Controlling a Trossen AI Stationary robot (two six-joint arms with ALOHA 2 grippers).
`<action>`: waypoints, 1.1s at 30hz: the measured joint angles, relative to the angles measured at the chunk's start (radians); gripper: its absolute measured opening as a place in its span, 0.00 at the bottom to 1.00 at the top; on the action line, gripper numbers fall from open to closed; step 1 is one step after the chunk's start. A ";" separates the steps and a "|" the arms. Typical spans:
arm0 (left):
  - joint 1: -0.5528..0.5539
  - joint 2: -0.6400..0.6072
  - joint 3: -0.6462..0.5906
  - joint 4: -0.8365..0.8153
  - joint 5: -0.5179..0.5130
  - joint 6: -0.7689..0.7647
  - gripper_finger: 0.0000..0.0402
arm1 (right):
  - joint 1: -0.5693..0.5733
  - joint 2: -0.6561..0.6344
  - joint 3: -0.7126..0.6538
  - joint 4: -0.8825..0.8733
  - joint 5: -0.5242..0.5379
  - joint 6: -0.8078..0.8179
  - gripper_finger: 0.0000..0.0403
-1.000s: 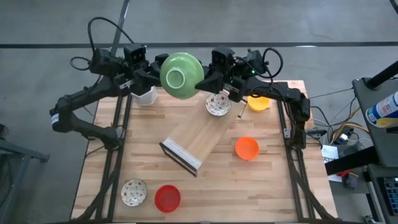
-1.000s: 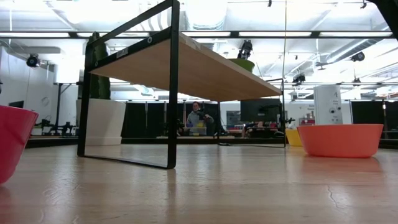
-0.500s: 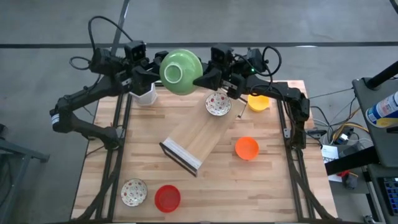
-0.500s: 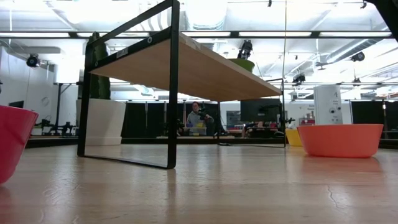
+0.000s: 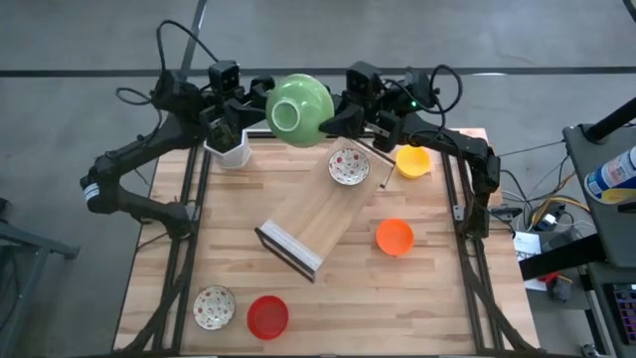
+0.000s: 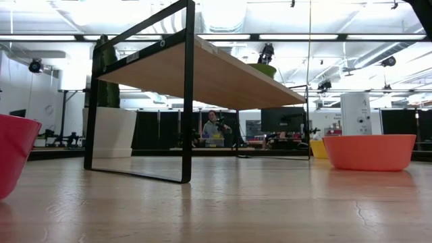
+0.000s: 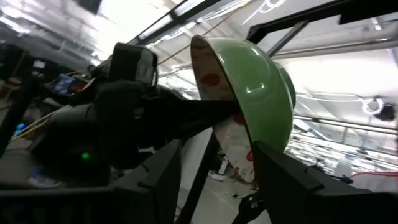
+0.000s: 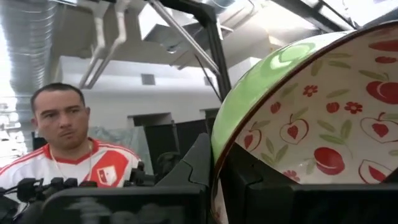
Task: Pick & Place Mini bowls
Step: Stack the top white bowl on the top of the white bowl on the shelf
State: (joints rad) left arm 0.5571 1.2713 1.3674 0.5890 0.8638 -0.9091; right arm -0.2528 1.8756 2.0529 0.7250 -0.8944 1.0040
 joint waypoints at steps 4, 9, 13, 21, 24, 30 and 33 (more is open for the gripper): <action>0.029 0.000 -0.021 -0.015 0.030 0.012 0.46 | 0.004 -0.011 0.001 -0.088 -0.038 -0.017 0.03; 0.065 0.006 -0.075 -0.038 0.070 -0.007 0.46 | -0.002 -0.028 0.001 -0.210 -0.055 -0.053 0.03; 0.088 -0.004 -0.116 -0.062 0.078 -0.006 0.46 | -0.018 -0.061 0.002 -0.411 -0.053 -0.119 0.03; 0.092 -0.004 -0.196 -0.084 0.081 -0.045 0.46 | -0.042 -0.144 0.002 -0.928 -0.042 -0.318 0.03; 0.093 -0.001 -0.225 -0.099 0.085 -0.061 0.46 | -0.046 -0.179 0.002 -1.091 -0.022 -0.380 0.03; 0.104 -0.013 -0.265 -0.094 0.086 -0.113 0.46 | -0.056 -0.225 0.002 -1.417 0.085 -0.490 0.03; 0.104 -0.015 -0.280 -0.101 0.085 -0.145 0.46 | -0.057 -0.239 0.002 -1.544 0.162 -0.549 0.03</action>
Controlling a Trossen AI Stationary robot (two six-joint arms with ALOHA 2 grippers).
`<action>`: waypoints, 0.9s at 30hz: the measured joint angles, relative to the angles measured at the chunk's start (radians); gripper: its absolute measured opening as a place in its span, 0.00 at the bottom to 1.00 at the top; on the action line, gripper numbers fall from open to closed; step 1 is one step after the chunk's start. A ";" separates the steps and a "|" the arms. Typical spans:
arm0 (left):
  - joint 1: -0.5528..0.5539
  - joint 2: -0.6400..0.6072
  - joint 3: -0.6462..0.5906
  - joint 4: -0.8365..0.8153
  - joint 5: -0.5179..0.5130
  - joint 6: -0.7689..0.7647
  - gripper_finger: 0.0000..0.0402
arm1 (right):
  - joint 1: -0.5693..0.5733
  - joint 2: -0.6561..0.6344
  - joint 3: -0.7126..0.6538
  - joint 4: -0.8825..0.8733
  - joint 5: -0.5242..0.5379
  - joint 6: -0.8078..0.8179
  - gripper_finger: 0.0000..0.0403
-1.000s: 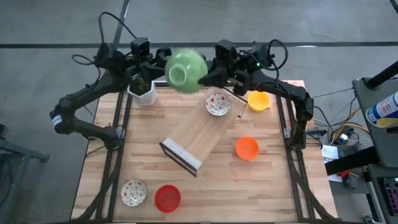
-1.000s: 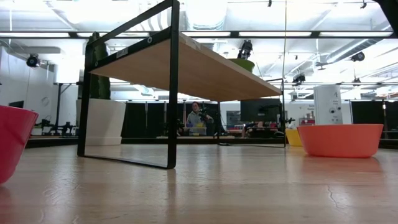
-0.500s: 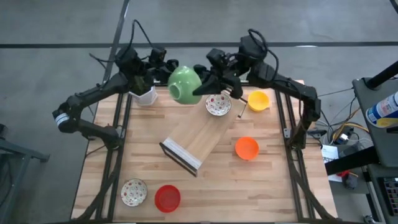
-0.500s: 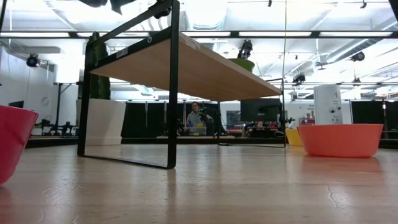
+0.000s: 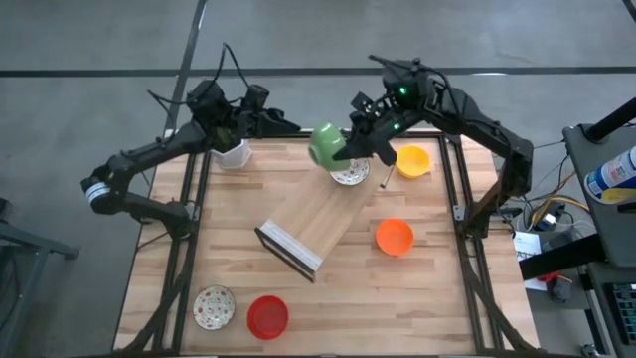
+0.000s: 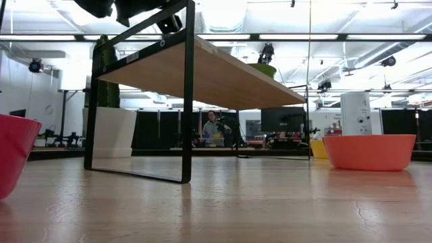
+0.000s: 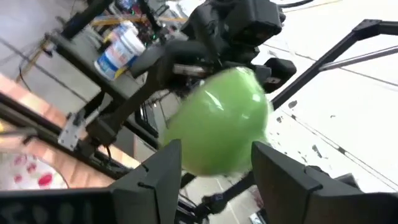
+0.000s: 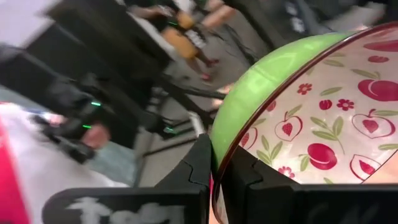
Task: Pick & Place Mini bowls
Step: Stack the top white bowl on the top of the white bowl on the shelf
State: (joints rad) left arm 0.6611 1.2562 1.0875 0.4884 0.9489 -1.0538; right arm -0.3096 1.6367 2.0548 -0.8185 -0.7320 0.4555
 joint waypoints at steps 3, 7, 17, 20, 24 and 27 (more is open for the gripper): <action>-0.001 -0.006 -0.004 0.001 0.001 -0.021 0.46 | 0.002 -0.001 0.000 -0.087 0.058 -0.031 0.03; 0.000 -0.015 -0.007 0.006 -0.001 -0.057 0.46 | 0.002 -0.001 0.000 -0.209 0.164 -0.081 0.03; -0.006 -0.036 -0.011 0.005 0.031 -0.130 0.46 | 0.001 0.000 0.000 -0.434 0.484 -0.200 0.03; -0.016 -0.044 -0.011 0.005 0.038 -0.148 0.46 | 0.006 0.003 -0.001 -0.463 0.535 -0.243 0.03; -0.039 -0.053 -0.011 0.005 0.068 -0.152 0.46 | 0.015 0.026 -0.001 -0.496 0.588 -0.310 0.03; -0.058 -0.063 -0.011 0.002 0.071 -0.152 0.46 | 0.020 0.055 0.002 -0.524 0.604 -0.368 0.03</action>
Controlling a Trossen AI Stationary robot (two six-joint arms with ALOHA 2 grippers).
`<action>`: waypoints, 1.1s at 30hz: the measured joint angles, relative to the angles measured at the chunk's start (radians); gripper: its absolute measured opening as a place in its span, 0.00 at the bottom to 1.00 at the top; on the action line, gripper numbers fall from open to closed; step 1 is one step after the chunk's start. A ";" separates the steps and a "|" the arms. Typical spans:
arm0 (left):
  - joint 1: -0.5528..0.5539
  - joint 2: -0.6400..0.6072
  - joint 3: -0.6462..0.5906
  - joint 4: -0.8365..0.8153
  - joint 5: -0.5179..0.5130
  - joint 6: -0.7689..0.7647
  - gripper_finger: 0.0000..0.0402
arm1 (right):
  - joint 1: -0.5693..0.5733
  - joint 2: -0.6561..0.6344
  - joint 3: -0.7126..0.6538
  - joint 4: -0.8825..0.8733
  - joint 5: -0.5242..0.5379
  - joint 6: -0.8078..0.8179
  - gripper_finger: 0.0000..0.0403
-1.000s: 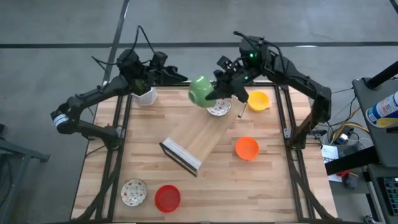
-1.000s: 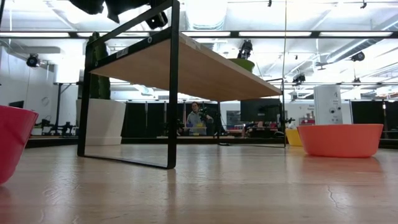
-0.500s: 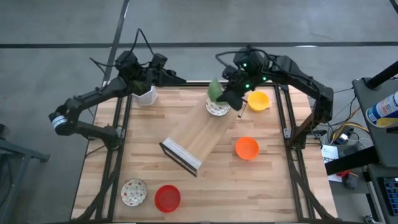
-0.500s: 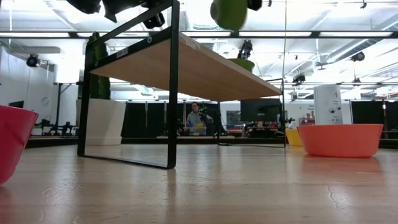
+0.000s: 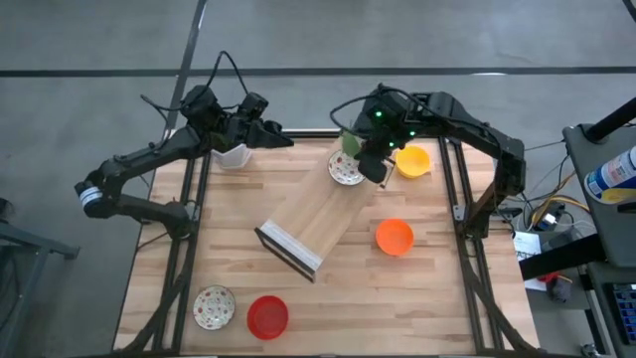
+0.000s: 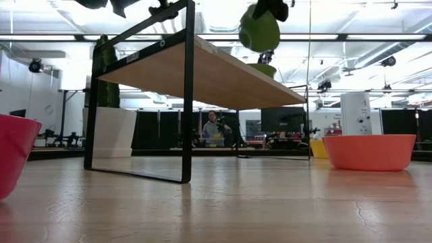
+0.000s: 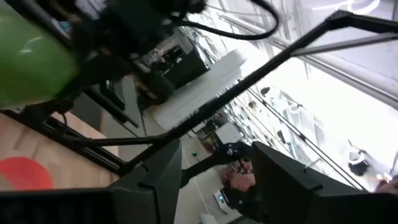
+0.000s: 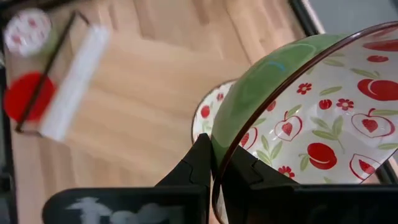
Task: Pick & Place Mini bowls
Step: Stack the top white bowl on the top of the white bowl on the shelf
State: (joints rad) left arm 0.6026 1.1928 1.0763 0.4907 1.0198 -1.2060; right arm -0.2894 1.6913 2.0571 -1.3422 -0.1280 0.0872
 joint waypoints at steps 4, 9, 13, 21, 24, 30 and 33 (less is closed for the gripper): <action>-0.017 -0.013 0.000 0.002 0.004 0.000 0.46 | 0.009 0.044 0.000 -0.055 0.001 -0.067 0.03; -0.022 -0.034 -0.001 0.002 0.006 0.001 0.46 | 0.035 0.094 0.032 -0.134 0.087 -0.155 0.03; -0.022 -0.040 -0.002 0.002 0.011 0.004 0.46 | 0.077 0.144 0.101 -0.206 0.220 -0.274 0.03; -0.022 -0.040 -0.002 0.001 0.017 0.005 0.46 | 0.152 0.251 0.235 -0.228 0.289 -0.424 0.03; -0.022 -0.040 -0.002 0.000 0.020 0.003 0.46 | 0.177 0.279 0.253 -0.228 0.370 -0.466 0.03; -0.022 -0.040 -0.002 -0.004 0.038 0.003 0.46 | 0.210 0.287 0.242 -0.229 0.418 -0.536 0.03; -0.022 -0.040 -0.002 -0.005 0.038 0.004 0.46 | 0.210 0.283 0.225 -0.230 0.411 -0.518 0.03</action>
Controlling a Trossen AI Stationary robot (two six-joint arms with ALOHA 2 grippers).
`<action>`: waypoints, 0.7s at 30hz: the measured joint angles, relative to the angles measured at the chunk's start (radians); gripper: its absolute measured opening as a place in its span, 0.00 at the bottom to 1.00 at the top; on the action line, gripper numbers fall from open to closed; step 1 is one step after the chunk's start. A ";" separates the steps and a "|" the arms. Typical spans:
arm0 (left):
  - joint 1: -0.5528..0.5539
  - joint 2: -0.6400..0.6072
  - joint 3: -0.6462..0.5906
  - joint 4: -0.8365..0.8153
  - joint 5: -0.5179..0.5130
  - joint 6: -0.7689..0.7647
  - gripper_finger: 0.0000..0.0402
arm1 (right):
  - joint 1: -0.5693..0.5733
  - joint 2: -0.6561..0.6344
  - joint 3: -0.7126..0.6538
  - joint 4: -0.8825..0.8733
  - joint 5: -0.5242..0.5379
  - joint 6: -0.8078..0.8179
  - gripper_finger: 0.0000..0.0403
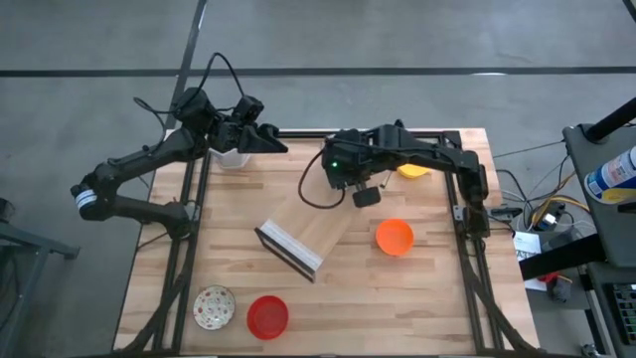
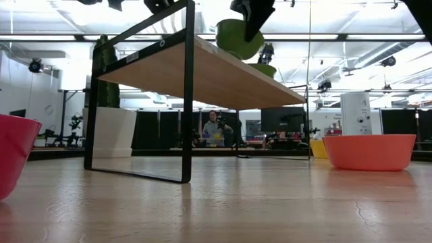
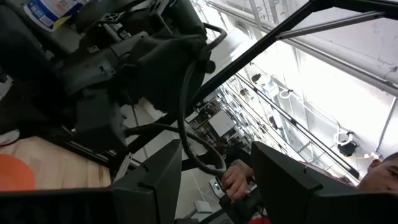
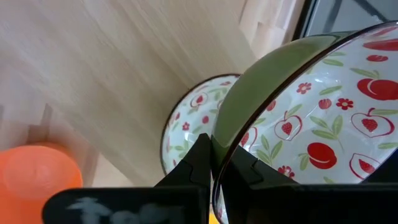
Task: Pick & Place Mini bowls
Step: Stack the top white bowl on the top of the white bowl on the shelf
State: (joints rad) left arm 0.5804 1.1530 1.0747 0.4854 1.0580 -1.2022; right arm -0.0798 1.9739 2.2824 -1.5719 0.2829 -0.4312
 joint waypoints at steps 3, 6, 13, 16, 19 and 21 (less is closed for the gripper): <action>0.000 0.000 0.000 0.000 0.000 0.001 0.46 | -0.002 -0.004 -0.004 0.001 0.001 0.001 0.03; 0.000 0.000 0.000 0.000 0.000 0.001 0.46 | -0.001 -0.004 -0.012 0.001 -0.008 0.005 0.03; 0.000 0.000 0.000 0.000 0.000 0.002 0.46 | -0.001 -0.004 -0.068 0.000 -0.056 0.032 0.03; 0.000 0.000 0.000 0.000 0.000 0.002 0.46 | -0.001 -0.004 -0.101 0.001 -0.056 0.043 0.03; 0.000 0.000 0.000 0.000 0.000 0.002 0.46 | -0.001 -0.004 -0.135 0.000 -0.055 0.044 0.03; 0.000 0.000 0.000 0.000 0.000 0.002 0.46 | -0.001 -0.004 -0.153 0.001 -0.049 0.057 0.03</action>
State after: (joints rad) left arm 0.5804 1.1530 1.0748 0.4850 1.0580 -1.2003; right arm -0.0807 1.9701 2.1291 -1.5711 0.2340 -0.3740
